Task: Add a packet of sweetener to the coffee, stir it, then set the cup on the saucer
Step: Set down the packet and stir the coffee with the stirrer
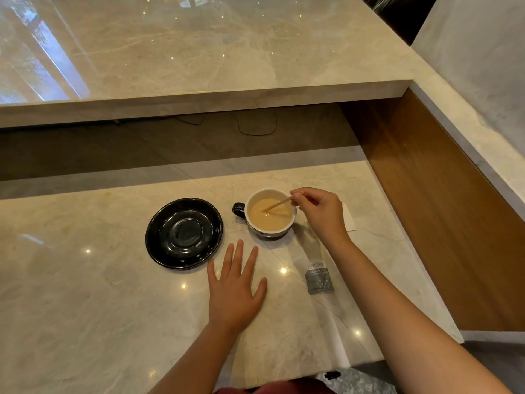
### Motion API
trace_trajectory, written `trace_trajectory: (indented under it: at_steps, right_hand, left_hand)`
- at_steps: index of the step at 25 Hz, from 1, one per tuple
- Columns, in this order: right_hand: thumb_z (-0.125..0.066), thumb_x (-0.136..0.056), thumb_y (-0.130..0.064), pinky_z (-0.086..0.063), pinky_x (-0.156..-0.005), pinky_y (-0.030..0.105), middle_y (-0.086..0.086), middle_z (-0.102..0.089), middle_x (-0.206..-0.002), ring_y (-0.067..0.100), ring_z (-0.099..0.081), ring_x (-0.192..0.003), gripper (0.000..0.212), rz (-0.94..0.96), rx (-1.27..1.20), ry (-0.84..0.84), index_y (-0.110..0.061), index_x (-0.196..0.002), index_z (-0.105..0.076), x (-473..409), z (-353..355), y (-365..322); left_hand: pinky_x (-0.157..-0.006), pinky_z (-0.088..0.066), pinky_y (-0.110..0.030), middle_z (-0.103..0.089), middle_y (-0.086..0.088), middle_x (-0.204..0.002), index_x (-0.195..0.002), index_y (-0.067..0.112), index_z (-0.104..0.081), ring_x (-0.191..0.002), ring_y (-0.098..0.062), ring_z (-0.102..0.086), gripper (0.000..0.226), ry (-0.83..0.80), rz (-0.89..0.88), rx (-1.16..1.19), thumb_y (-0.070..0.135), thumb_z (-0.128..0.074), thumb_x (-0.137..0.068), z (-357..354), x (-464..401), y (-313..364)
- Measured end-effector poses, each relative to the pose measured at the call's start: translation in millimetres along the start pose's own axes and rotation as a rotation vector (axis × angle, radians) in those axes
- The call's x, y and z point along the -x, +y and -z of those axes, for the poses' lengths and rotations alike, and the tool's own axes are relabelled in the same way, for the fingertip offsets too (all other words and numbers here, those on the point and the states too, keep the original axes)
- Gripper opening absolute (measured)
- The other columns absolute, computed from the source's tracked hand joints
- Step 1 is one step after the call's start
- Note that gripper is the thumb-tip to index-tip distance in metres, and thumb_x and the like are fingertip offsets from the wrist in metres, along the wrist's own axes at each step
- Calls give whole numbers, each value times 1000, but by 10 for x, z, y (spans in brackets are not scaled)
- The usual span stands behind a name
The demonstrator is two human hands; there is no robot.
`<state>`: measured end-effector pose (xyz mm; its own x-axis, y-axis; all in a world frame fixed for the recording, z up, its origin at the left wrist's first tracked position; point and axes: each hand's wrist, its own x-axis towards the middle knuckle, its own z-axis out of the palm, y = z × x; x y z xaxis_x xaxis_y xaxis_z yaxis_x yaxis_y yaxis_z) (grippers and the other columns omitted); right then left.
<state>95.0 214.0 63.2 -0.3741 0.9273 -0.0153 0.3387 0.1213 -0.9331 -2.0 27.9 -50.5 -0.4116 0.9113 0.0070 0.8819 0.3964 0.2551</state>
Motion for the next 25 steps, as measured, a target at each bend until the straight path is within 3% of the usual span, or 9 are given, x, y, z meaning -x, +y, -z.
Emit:
trace_trajectory:
  at_steps: [5, 8, 13, 19, 25]
  right_hand:
    - [-58, -87, -9, -56, -80, 40, 6, -70, -82, 15, -68, -78, 14, 71, 98, 6, -8, -95, -70, 13, 217, 129]
    - [-57, -87, -8, -56, -76, 36, 3, -70, -78, 7, -67, -72, 14, 93, 131, -50, -10, -91, -70, 111, 330, 151]
    - [-58, -87, -9, -56, -77, 33, 4, -72, -77, 9, -68, -75, 14, 48, 8, -136, -13, -93, -71, 284, 215, 141]
    - [-56, -89, -10, -55, -76, 24, 5, -71, -80, 8, -67, -76, 16, 60, -45, -18, -13, -96, -70, 205, -44, 98]
    - [-56, -88, -5, -54, -71, 23, 4, -69, -86, 7, -64, -73, 15, 209, 122, 19, -7, -96, -69, 94, 142, 116]
  left_hand:
    - [-110, 4, -52, -12, -5, -157, -149, 30, -18, -143, -20, 1, 63, 5, -9, 11, 55, -28, -91, 12, 1, 5]
    - [-110, 5, -52, -11, -5, -157, -149, 31, -17, -143, -20, 1, 63, -1, -9, 12, 56, -26, -91, 14, -1, 4]
    - [-110, 4, -53, -10, -5, -157, -149, 31, -16, -143, -21, 0, 64, -13, -5, 4, 60, -17, -92, 6, -1, 0]
    - [-109, 2, -55, -10, -5, -157, -149, 30, -17, -143, -21, 1, 64, -18, 2, -3, 55, -26, -91, 17, -7, 10]
    - [-109, 1, -54, -14, -6, -157, -148, 30, -19, -142, -22, -3, 63, -10, -2, -3, 55, -27, -92, 13, -5, 8]
